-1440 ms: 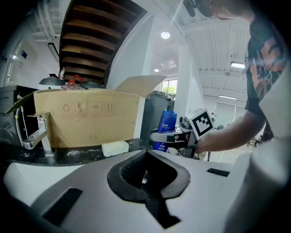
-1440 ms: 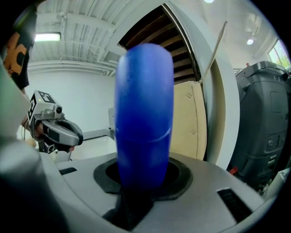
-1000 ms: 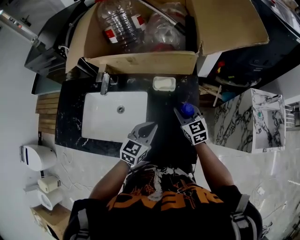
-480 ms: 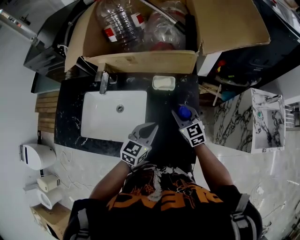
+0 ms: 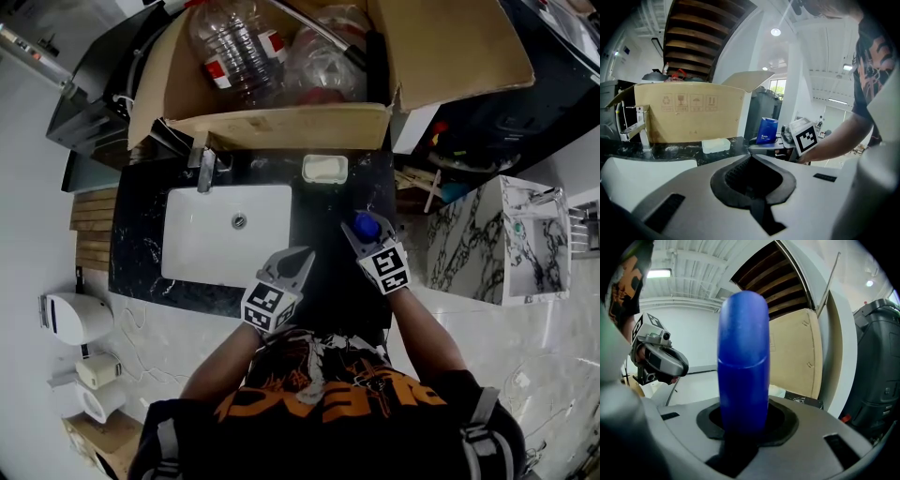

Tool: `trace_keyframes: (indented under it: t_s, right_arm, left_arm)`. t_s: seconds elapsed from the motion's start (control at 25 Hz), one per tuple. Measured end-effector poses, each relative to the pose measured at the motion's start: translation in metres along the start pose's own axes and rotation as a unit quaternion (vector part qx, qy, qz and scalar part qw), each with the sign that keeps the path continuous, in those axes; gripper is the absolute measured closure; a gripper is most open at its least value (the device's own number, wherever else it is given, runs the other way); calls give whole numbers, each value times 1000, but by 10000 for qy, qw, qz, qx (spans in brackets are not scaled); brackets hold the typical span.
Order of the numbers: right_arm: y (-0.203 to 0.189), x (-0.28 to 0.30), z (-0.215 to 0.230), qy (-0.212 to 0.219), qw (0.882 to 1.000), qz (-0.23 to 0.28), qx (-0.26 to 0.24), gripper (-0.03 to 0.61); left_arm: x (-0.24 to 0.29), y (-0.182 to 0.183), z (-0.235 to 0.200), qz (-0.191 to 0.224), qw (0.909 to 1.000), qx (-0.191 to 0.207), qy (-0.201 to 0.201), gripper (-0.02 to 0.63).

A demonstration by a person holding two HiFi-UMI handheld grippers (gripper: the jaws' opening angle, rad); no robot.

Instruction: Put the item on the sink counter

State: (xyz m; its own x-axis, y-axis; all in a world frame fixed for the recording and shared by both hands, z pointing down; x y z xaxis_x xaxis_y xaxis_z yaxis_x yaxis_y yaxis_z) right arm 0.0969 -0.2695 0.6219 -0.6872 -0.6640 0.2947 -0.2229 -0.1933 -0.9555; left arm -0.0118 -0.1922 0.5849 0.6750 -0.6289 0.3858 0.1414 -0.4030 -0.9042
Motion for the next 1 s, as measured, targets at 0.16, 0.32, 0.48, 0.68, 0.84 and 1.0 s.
trace_keyframes:
  t_s: [0.16,0.32,0.48,0.68,0.84,1.0]
  right_arm:
    - [0,-1,0,-81,10000,38,1,443]
    - [-6,2,-4,-80,9994,-137,-294,431]
    - [-14,0,-8,-226,9989,-182,-375,137]
    - [-4,-7,-1,-379,9989,-4,-263,126]
    - [11,-11,-2,-289,9990,101,-341,126]
    - [28,-19,-9,-222,9982,219,-520,126]
  left_arm:
    - [3,2,2,-8,10000,16,-45,595]
    - [3,4,3,7,10000,32,-77,595]
    - [1,3,2,-2,10000,8,-68,595]
    - [-2,1,-1,-25,10000,-41,-55,595]
    - [-3,3,0,31,10000,-38,-58,595]
    - [-7,9,2,93,9999,-1,-62,595]
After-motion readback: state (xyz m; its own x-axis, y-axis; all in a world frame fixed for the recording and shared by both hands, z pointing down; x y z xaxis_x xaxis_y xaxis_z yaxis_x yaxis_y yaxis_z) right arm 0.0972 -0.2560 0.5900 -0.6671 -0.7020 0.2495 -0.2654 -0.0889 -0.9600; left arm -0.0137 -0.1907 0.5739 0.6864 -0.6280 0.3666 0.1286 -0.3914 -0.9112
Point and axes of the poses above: the fingertips, and each gripper's own axes: x forward along the fingers, z to its right, y out of its top, the point moved 3 cm from there along -x, backward along the fingers, and after that the axes turned 2 degrees about z, right-handed, at the moved point
